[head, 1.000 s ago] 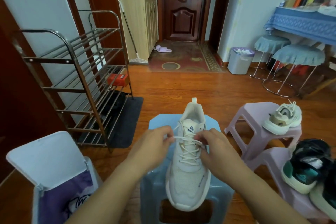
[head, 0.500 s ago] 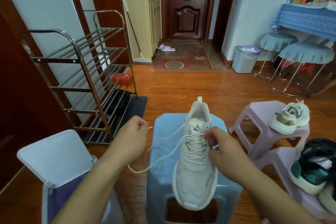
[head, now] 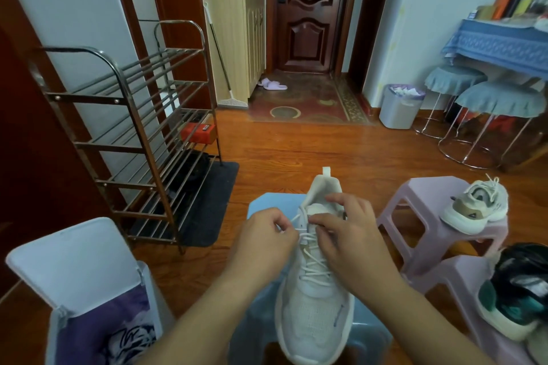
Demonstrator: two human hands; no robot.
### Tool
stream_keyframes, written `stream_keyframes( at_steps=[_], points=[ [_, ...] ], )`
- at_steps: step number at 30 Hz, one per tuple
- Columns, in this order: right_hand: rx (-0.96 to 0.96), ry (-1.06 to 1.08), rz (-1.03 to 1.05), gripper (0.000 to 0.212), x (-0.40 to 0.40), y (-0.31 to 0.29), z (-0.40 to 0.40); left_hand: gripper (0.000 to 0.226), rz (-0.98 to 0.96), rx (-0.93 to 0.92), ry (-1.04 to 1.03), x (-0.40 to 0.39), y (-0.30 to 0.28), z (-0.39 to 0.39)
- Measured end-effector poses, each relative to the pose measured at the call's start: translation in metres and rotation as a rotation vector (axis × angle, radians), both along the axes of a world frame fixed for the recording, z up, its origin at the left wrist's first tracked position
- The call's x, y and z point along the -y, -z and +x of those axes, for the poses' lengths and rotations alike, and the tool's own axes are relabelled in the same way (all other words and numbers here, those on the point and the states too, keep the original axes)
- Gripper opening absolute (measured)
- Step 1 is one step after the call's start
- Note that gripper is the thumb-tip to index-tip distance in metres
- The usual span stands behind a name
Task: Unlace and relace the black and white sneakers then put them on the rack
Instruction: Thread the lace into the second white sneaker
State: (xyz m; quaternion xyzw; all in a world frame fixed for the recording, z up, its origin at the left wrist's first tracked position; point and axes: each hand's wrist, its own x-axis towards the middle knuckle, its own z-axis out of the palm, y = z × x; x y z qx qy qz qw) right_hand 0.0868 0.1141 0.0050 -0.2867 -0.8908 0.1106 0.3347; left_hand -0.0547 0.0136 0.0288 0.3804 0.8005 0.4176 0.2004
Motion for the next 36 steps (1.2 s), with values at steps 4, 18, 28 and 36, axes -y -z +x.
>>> stream_keyframes(
  at_steps=[4, 18, 28, 36],
  points=[
    [-0.029, 0.004, -0.017, 0.018, -0.002, -0.001, -0.002, 0.015, -0.012, -0.001, 0.012, -0.007, -0.001, -0.001],
    [-0.018, 0.041, -0.104, 0.022, -0.002, 0.007, -0.003, 0.022, -0.009, -0.044, -0.002, -0.01, 0.007, -0.004],
    [-0.004, 0.073, -0.211, 0.017, 0.0, -0.004, -0.009, 0.023, 0.045, 0.204, 0.096, -0.018, 0.012, -0.011],
    [0.071, 0.111, -0.231, 0.011, 0.001, -0.011, -0.019, 0.02, 0.081, 0.407, 0.255, -0.015, 0.019, -0.023]
  ],
)
